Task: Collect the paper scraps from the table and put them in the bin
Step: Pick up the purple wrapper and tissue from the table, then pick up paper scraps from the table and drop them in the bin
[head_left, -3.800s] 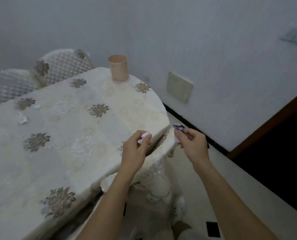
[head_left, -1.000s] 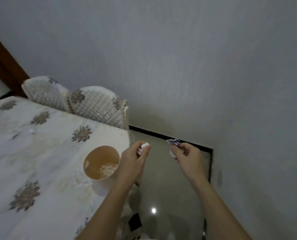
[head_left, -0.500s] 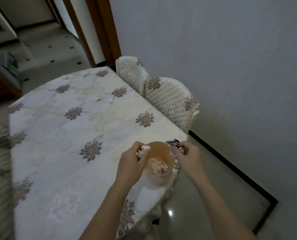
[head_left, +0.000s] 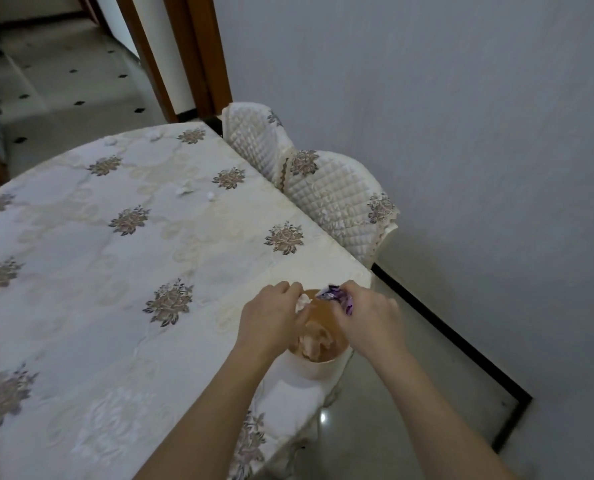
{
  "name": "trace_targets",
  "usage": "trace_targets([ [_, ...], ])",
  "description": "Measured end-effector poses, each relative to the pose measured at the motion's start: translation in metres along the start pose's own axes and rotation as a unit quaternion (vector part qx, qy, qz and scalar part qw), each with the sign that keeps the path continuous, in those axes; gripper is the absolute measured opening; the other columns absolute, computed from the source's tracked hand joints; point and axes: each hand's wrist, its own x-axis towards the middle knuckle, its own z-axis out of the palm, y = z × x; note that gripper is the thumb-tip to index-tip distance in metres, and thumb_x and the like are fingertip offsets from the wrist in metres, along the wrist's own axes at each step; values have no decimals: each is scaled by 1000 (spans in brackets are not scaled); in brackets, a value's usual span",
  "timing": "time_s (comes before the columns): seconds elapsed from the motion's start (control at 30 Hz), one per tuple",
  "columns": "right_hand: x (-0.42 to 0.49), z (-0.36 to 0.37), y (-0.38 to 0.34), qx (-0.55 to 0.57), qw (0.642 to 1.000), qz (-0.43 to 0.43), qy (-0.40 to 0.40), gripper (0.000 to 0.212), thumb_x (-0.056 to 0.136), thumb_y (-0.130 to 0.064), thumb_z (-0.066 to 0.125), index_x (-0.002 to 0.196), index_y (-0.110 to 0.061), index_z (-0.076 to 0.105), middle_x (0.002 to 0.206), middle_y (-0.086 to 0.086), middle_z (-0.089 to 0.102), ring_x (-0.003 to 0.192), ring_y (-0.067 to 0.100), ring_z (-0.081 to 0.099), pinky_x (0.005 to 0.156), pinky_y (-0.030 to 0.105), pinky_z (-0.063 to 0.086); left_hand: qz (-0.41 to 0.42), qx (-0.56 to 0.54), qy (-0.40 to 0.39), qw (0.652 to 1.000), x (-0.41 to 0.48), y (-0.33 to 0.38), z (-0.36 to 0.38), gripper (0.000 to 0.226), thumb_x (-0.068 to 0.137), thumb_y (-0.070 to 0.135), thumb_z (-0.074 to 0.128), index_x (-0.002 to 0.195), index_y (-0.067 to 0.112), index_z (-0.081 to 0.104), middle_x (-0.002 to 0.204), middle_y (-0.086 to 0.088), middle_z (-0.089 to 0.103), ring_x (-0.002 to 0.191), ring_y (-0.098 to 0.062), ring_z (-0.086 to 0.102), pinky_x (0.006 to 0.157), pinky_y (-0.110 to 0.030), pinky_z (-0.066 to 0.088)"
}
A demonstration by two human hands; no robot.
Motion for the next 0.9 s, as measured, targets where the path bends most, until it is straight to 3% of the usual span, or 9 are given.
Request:
trace_targets([
  [0.1, -2, 5, 3, -54, 993, 7, -101, 39, 90, -54, 48, 125, -37, 53, 111, -1, 64, 107, 26, 59, 78, 38, 33, -16, 22, -70, 997, 3, -4, 10, 54, 88, 68, 48, 122, 27, 53, 111, 3, 58, 102, -19, 54, 66, -32, 46],
  [0.17, -3, 8, 6, -69, 989, 17, -126, 46, 90, -57, 46, 133, -39, 48, 119, 0, 58, 115, 25, 52, 87, 41, 36, -21, 25, -85, 996, 2, -8, 14, 65, 84, 73, 49, 131, 29, 50, 119, 3, 57, 109, -19, 52, 69, -32, 46],
  [0.43, -5, 10, 7, -76, 996, -20, -39, 46, 89, -47, 56, 130, -27, 58, 126, 0, 59, 118, 22, 52, 88, 41, 42, 16, 35, -1, 999, -3, -12, 12, 65, 85, 67, 44, 136, 27, 52, 142, 3, 53, 130, -20, 46, 93, -41, 45],
  [0.57, -2, 3, 1, -64, 997, -50, 4, 45, 82, -40, 63, 123, -20, 65, 119, 3, 64, 113, 26, 57, 93, 44, 45, 28, 27, 37, 999, -1, -7, -7, 70, 81, 66, 34, 135, 26, 54, 141, 2, 56, 131, -21, 48, 97, -43, 45],
  [0.73, 8, -25, -8, -67, 992, -83, 64, 46, 80, -40, 61, 120, -18, 65, 114, 4, 65, 107, 26, 59, 93, 42, 47, 49, 32, 87, 994, 8, 2, -34, 61, 83, 58, 50, 133, 25, 57, 136, 2, 60, 127, -22, 52, 97, -44, 45],
  [0.9, 12, -62, -8, -79, 989, -84, 93, 45, 81, -42, 55, 118, -18, 64, 115, 3, 63, 109, 25, 57, 96, 43, 47, 64, 44, 106, 991, 16, 15, -58, 60, 84, 62, 45, 133, 28, 55, 137, 5, 58, 130, -19, 49, 101, -43, 44],
])
